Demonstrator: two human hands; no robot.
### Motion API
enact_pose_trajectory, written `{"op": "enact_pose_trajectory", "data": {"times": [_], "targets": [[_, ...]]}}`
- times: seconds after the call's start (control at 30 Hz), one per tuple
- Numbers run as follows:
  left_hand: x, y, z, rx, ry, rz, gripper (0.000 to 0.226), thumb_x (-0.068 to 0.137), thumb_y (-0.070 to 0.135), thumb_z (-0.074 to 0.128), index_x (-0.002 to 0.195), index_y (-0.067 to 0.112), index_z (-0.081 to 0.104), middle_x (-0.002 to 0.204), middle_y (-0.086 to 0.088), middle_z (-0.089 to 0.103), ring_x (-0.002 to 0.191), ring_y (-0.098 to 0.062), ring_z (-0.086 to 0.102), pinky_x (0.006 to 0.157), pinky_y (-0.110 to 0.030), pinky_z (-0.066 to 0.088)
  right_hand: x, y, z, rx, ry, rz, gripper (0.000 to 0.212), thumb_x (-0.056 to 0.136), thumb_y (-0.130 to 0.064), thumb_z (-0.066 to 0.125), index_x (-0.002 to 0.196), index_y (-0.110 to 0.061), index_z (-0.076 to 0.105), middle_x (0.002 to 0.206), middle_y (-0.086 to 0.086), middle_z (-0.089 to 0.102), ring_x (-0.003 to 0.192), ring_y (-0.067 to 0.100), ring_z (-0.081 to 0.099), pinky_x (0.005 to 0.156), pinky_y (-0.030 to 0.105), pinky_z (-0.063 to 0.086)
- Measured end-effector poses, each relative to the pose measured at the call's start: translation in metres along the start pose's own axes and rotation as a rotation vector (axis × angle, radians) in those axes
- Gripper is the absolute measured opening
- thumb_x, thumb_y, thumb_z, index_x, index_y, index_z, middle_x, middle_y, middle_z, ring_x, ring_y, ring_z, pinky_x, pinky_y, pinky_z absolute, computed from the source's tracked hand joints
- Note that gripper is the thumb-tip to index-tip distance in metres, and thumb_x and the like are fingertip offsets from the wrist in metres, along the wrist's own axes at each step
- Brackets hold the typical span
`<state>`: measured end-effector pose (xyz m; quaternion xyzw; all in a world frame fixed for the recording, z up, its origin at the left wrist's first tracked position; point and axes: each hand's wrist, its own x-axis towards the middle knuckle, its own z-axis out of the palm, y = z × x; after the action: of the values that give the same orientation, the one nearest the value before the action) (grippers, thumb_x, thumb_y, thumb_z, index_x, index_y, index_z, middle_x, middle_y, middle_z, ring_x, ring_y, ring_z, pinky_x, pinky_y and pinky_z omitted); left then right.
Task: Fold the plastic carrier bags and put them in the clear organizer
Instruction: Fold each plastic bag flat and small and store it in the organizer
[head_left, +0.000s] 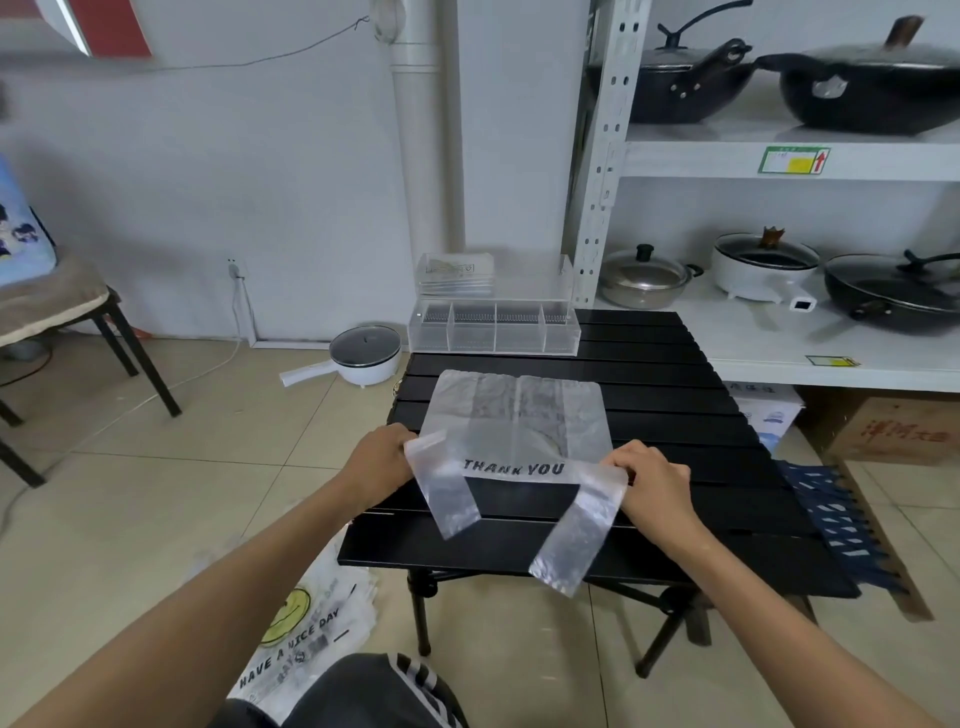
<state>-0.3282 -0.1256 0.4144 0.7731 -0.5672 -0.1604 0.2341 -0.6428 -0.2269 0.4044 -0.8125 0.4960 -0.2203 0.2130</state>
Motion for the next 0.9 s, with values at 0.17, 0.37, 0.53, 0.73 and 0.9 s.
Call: {"op": "enact_pose_trajectory", "data": {"times": [0.17,0.37,0.53,0.73,0.9], "targets": [[-0.005,0.002,0.001,-0.041,0.024,-0.069,0.033,0.078,0.030,0.072,0.087,0.001,0.059,0.083,-0.009,0.060,0.076,-0.025,0.055,0.065,-0.031,0.039,0.004,0.002,0.000,0.002,0.024,0.041,0.032,0.089,-0.048,0.060,0.065,-0.028,0.064,0.086,-0.013,0.054,0.088,0.004,0.049,0.084,0.034,0.023],[-0.007,0.002,0.005,0.015,0.051,-0.041,0.037,0.074,0.041,0.076,0.073,0.015,0.050,0.077,0.003,0.051,0.067,-0.018,0.052,0.054,-0.025,0.031,0.010,-0.004,0.004,-0.205,0.076,0.100,0.038,0.083,-0.056,0.062,0.071,-0.020,0.059,0.090,-0.010,0.052,0.085,0.012,0.050,0.079,0.037,0.029],[-0.021,0.007,0.003,0.174,0.289,0.107,0.046,0.071,0.038,0.080,0.081,0.016,0.041,0.082,0.001,0.045,0.066,-0.019,0.046,0.057,-0.030,0.036,0.003,-0.008,0.006,-0.275,0.224,0.078,0.043,0.073,-0.056,0.072,0.088,-0.027,0.046,0.092,-0.010,0.047,0.085,0.012,0.049,0.081,0.035,0.033],[-0.018,0.003,0.010,0.288,0.170,0.381,0.004,0.086,0.016,0.064,0.084,0.016,0.060,0.089,0.003,0.055,0.081,-0.018,0.053,0.070,-0.027,0.043,0.009,-0.010,0.009,-0.391,0.195,-0.250,0.019,0.081,-0.030,0.074,0.083,-0.026,0.056,0.090,-0.010,0.049,0.082,0.013,0.049,0.082,0.030,0.033],[0.001,0.006,0.008,0.208,0.072,0.217,0.022,0.087,0.023,0.062,0.108,0.016,0.063,0.117,0.000,0.057,0.090,-0.021,0.060,0.075,-0.027,0.043,0.023,-0.012,0.014,-0.245,0.062,-0.234,0.015,0.094,-0.015,0.050,0.096,-0.018,0.065,0.101,-0.003,0.055,0.090,0.018,0.054,0.079,0.032,0.041]]}}
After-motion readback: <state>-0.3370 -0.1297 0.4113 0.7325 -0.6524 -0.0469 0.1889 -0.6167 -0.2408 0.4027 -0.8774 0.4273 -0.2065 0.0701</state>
